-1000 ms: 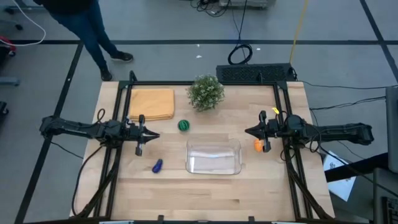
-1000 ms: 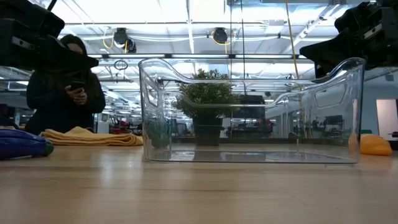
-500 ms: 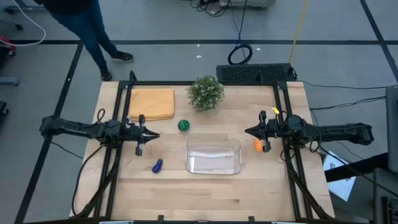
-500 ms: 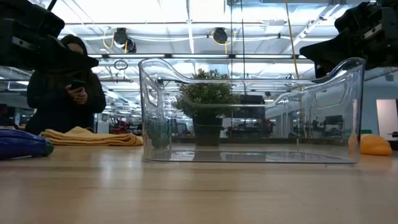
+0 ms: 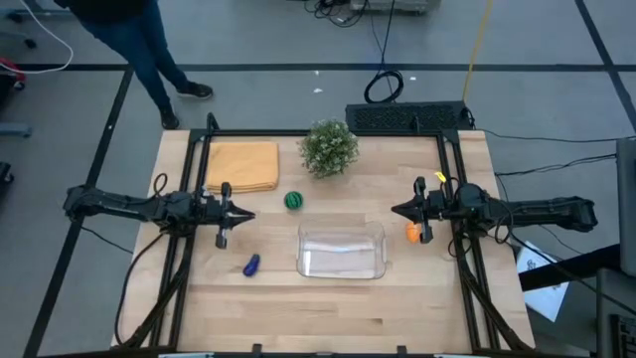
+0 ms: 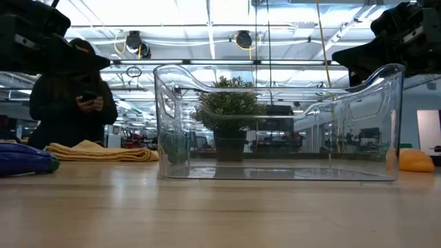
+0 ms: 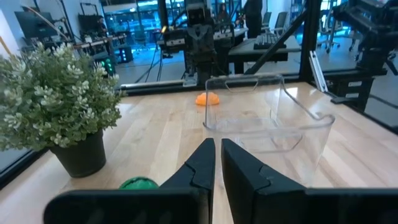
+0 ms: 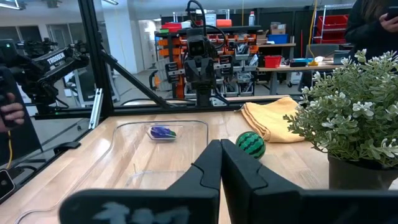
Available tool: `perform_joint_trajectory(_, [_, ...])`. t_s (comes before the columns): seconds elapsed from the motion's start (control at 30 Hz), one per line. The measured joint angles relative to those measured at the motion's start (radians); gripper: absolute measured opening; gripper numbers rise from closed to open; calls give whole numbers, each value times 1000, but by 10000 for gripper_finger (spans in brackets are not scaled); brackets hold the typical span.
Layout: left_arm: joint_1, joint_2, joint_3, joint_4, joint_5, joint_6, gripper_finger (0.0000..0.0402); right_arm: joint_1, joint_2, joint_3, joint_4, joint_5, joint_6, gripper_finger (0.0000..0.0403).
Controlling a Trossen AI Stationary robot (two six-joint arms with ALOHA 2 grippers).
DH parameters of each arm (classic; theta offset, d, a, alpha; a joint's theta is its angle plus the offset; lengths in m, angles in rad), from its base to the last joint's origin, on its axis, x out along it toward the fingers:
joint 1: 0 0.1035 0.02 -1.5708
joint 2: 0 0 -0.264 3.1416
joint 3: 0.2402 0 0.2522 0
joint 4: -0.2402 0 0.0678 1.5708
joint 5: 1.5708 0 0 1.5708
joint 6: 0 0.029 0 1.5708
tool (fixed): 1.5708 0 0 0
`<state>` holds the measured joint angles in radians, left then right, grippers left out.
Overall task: Pick and placing Produce into tupperware
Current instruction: Put the watermelon into the transparent bin
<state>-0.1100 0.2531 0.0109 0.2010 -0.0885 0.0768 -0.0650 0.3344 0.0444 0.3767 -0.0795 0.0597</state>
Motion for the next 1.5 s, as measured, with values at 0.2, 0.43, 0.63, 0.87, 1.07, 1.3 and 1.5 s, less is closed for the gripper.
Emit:
perform_joint_trajectory(0.2, [0,0,0,66,-33,12,33,0,0,0,13,0,7,0])
perform_joint_trajectory(0.43, [0,1,0,117,-39,-1,33,0,0,0,17,0,31,0])
perform_joint_trajectory(0.63, [1,1,0,157,-74,20,33,1,1,0,27,0,63,0])
perform_joint_trajectory(0.87, [1,1,0,66,-81,-1,20,1,0,0,31,0,61,0])
perform_joint_trajectory(1.07, [1,1,0,43,-120,-2,2,1,0,0,43,0,85,0])
perform_joint_trajectory(1.3, [6,0,0,31,-130,6,1,1,1,0,42,0,104,0])
perform_joint_trajectory(1.5, [6,0,0,63,-163,1,8,1,1,0,39,0,93,0])
